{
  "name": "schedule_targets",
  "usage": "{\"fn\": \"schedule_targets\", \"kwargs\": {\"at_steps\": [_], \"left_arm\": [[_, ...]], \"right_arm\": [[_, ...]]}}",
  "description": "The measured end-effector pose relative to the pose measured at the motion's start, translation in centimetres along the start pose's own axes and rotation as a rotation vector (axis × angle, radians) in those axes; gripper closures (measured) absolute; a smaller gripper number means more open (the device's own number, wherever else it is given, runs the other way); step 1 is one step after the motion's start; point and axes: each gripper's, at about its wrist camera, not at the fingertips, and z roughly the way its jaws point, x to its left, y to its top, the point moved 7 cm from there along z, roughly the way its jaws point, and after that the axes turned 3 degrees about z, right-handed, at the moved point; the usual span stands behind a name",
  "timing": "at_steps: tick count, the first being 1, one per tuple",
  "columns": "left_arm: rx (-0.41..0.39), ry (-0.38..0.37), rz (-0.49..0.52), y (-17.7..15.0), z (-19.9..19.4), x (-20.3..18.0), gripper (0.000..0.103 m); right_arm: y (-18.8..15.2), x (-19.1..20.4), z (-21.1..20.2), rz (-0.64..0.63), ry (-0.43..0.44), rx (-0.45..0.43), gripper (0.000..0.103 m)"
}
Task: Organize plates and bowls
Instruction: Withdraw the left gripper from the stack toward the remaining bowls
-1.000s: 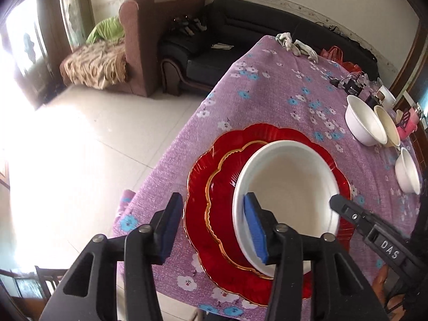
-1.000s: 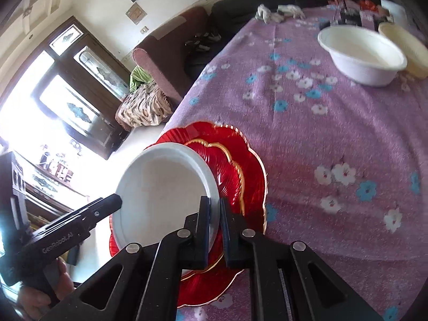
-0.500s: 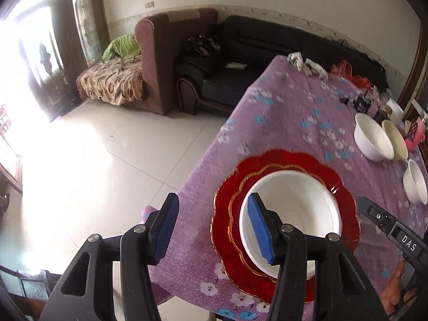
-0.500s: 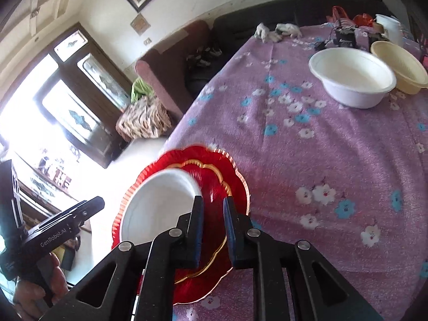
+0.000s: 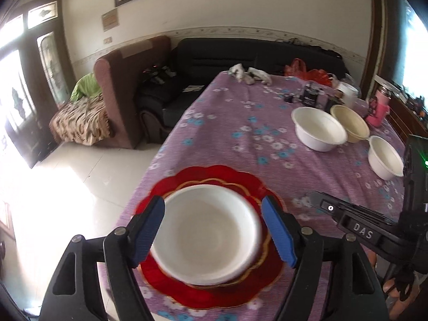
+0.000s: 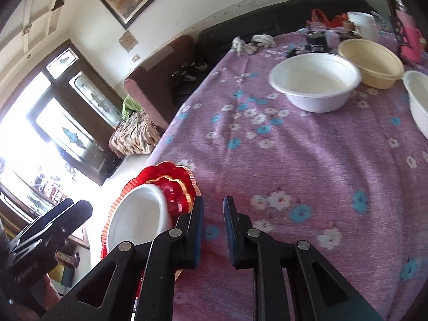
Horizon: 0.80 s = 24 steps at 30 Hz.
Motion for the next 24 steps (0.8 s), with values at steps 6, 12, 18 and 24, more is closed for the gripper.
{"fn": "schedule_targets", "kwargs": {"at_steps": [6,12,18,24], "left_arm": [[0.037,-0.082,0.097,-0.8,1.3,-6.6,0.028],[0.098,-0.133,0.183,-2.1,3.1,-12.5,0.028],[0.161,-0.155,0.236,-3.6,5.0,-16.2,0.028],[0.211,-0.199,0.243,-2.8,6.5,-18.7,0.028]], "right_arm": [[0.2,-4.2,-2.4,0.061,-0.033,-0.027,0.086],[0.9,-10.3,-5.8,0.171,-0.071,-0.085,0.086],[0.9,-15.4,-8.4,0.265,-0.086,-0.121,0.086],[1.1,-18.7,-9.7,0.337,-0.086,-0.126,0.087]]}}
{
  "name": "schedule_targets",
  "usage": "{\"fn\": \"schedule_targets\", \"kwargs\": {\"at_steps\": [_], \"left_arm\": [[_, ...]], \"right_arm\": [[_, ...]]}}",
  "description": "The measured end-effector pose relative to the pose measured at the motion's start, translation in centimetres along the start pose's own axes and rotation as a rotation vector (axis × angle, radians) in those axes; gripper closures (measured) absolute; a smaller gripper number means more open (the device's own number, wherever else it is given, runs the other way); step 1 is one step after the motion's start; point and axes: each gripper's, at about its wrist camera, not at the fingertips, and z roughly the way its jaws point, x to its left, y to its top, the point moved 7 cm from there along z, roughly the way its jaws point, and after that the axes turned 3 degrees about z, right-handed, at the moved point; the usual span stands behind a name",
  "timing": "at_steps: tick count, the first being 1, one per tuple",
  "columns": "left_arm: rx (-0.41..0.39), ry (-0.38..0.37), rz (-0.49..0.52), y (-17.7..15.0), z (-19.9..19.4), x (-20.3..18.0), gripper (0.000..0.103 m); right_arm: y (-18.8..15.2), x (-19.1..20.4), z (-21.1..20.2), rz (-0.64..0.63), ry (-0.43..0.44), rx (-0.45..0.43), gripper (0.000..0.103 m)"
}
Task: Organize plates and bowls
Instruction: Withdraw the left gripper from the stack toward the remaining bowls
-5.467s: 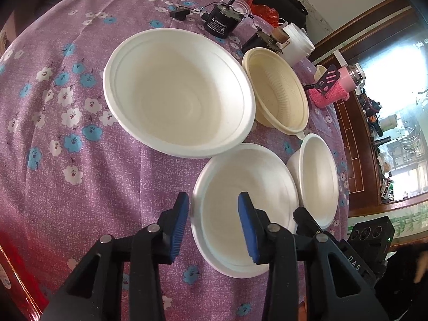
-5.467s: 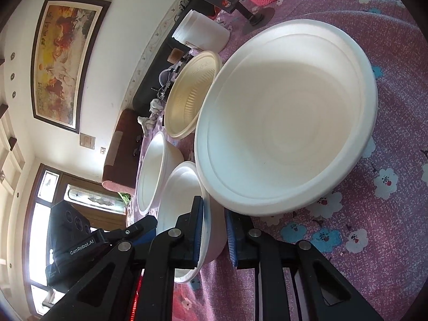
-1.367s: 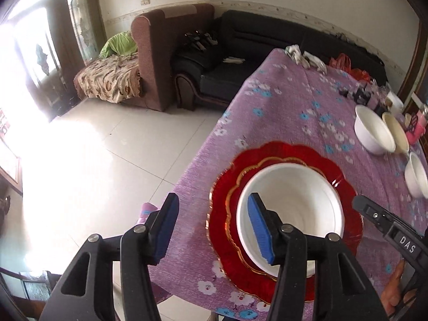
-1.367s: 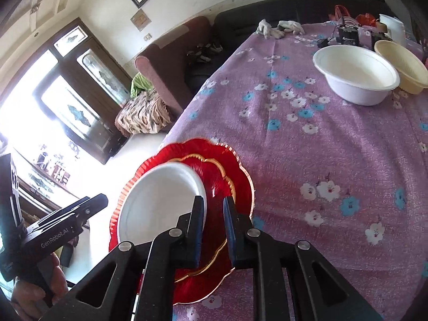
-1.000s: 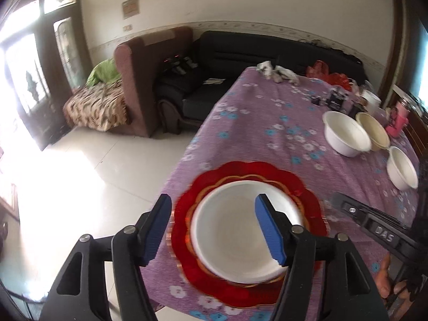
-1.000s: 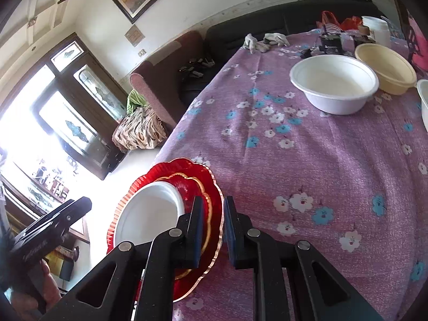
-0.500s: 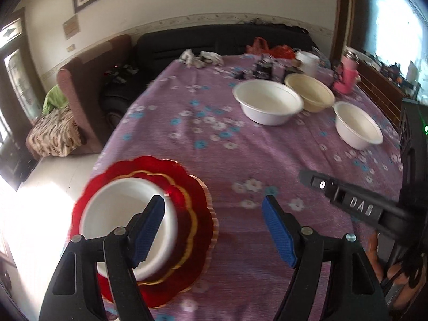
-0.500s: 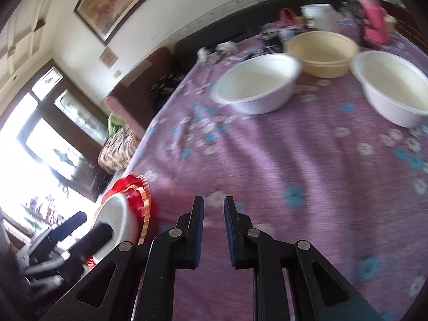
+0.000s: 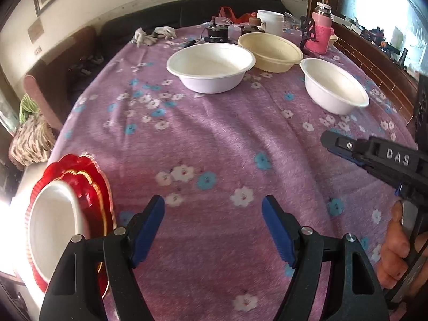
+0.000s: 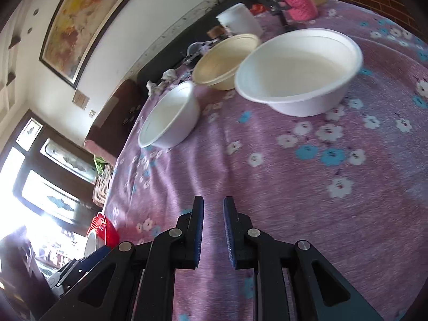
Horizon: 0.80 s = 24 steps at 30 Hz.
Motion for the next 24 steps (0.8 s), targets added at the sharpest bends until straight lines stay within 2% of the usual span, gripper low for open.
{"fn": "schedule_targets", "kwargs": {"at_steps": [5,8,10,13,16,18,21,24], "left_arm": [[0.029,-0.046,-0.064,2.4,-0.3,1.9,0.028],[0.010,-0.032,-0.091,4.4,-1.6,3.9,0.028],[-0.002,-0.022,-0.087,5.5,-2.5,4.9,0.028],[0.035,-0.058,-0.061,7.1,-3.3,5.9,0.028],[0.049,-0.049,-0.040,9.3,-4.6,7.2,0.028],[0.056,-0.068,-0.045,11.2,-5.2,8.1,0.028],[0.062,-0.078,-0.084,13.9,-4.7,9.3,0.025],[0.078,-0.071,-0.102,16.3,-2.4,10.0,0.025]], "right_arm": [[2.1,1.1,0.0,-0.016,0.002,0.012,0.086],[3.3,2.8,-0.1,-0.056,0.005,0.003,0.086],[4.2,4.0,-0.1,-0.064,0.026,0.002,0.086],[5.8,5.9,-0.2,-0.074,0.047,-0.001,0.086],[8.1,8.3,-0.7,-0.114,0.048,-0.020,0.086],[9.4,10.1,-0.8,-0.142,0.056,-0.025,0.086],[10.9,11.9,0.0,-0.142,0.083,-0.015,0.084],[11.8,12.0,1.7,-0.120,0.083,-0.005,0.084]]}}
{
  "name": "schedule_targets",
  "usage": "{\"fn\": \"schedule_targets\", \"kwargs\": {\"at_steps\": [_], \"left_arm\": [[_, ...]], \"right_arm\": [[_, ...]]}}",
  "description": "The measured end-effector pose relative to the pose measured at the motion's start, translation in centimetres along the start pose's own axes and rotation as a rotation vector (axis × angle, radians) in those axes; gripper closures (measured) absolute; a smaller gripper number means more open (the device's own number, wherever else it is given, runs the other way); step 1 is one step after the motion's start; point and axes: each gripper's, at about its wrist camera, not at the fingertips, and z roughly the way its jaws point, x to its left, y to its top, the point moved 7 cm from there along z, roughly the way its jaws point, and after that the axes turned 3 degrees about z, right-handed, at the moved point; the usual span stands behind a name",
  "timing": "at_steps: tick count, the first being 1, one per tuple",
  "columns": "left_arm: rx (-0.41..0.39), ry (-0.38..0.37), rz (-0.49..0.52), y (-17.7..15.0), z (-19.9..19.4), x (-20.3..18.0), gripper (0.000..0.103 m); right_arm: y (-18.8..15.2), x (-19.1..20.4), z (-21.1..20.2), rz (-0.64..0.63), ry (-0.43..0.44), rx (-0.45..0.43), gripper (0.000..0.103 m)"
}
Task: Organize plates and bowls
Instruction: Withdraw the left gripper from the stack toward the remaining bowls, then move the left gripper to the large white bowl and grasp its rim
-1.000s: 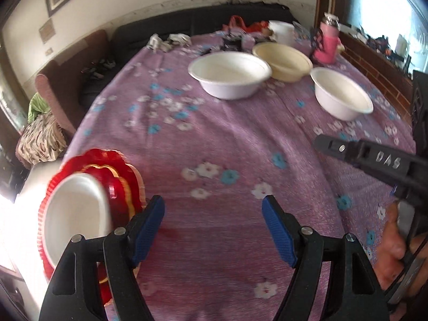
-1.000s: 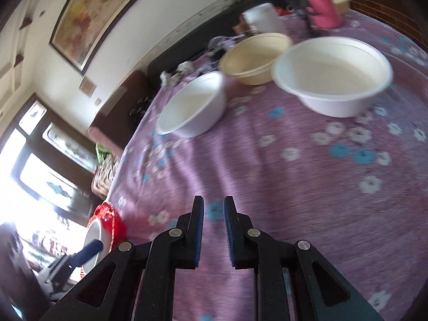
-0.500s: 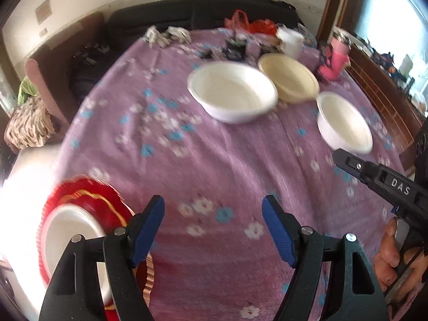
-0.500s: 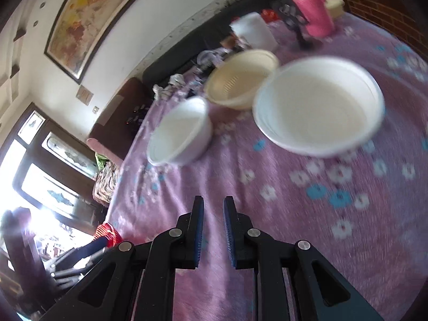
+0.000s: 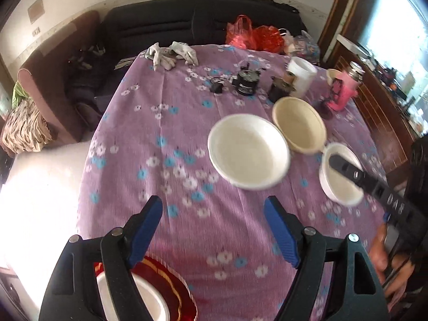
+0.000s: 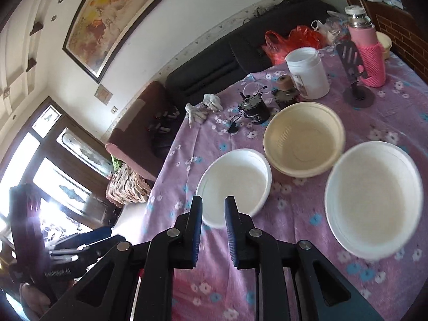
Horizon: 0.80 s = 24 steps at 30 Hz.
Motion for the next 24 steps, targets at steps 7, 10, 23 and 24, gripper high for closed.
{"fn": "schedule_targets", "kwargs": {"at_steps": [7,10,23,24], "left_arm": [[0.169,-0.028,-0.087,1.9,8.0,1.6,0.025],[0.211,-0.065,-0.139,2.5,10.3,2.1,0.025],[0.241,-0.121,-0.212,4.6,14.1,2.5,0.025],[0.244,-0.129,-0.213,4.6,14.2,2.4,0.025]], "right_arm": [[0.1,-3.7,5.6,0.111,-0.034,0.062,0.084],[0.4,-4.8,6.7,0.133,-0.047,0.066,0.084],[1.0,-8.3,8.9,0.211,-0.048,0.085,0.083],[0.9,-8.4,9.1,0.219,-0.036,0.087,0.082]]}}
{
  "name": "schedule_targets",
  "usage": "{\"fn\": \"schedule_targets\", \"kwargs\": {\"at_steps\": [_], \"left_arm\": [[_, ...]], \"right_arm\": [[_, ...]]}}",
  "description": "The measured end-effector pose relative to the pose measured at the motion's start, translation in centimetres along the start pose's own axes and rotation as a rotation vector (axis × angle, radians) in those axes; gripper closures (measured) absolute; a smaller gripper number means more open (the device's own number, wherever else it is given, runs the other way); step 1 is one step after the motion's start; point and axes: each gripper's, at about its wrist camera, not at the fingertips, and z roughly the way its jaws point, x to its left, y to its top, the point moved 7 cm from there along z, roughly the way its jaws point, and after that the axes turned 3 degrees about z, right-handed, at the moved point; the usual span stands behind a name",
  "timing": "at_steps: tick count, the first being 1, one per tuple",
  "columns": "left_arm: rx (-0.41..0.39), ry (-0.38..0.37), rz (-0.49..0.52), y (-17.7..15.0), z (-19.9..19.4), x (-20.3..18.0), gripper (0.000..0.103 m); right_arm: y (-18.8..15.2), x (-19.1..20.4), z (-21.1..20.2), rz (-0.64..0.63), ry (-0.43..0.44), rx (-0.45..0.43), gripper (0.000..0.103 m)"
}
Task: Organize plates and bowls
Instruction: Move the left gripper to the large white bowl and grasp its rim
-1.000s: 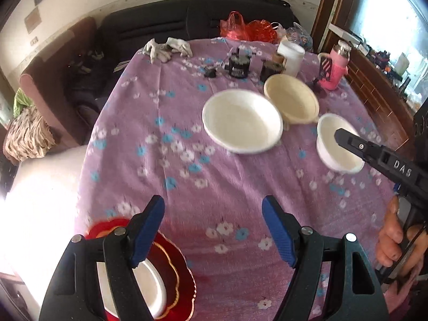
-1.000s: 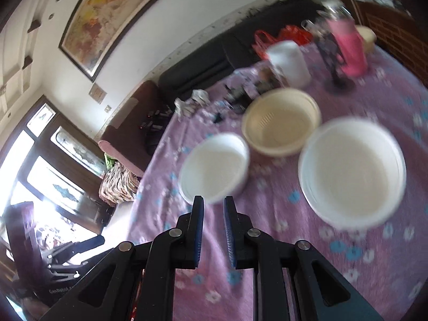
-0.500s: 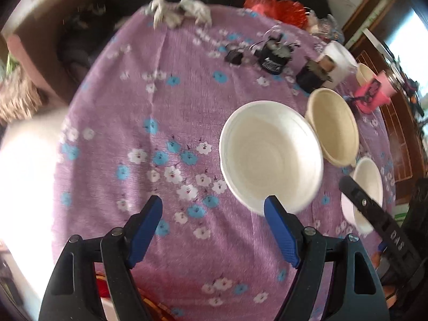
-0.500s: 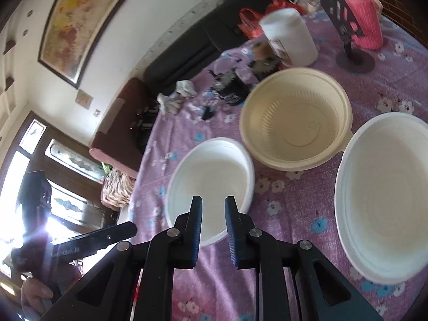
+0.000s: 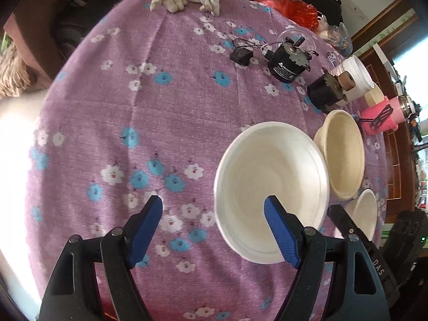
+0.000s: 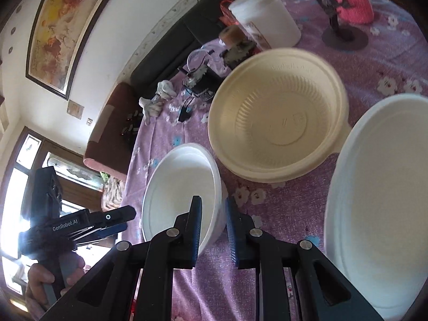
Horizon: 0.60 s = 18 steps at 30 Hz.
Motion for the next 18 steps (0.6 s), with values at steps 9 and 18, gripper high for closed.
{"fn": "schedule_targets", "kwargs": {"at_steps": [9,18], "left_arm": [[0.000,-0.038,0.015,0.2,0.8,-1.3,0.025],[-0.018,-0.060,0.032,0.3,1.0,-1.8,0.038]], "right_arm": [[0.1,-0.2,0.7,0.027,0.025,-0.003,0.078],[-0.2,-0.6,1.2,0.028,0.010,-0.008,0.078]]}}
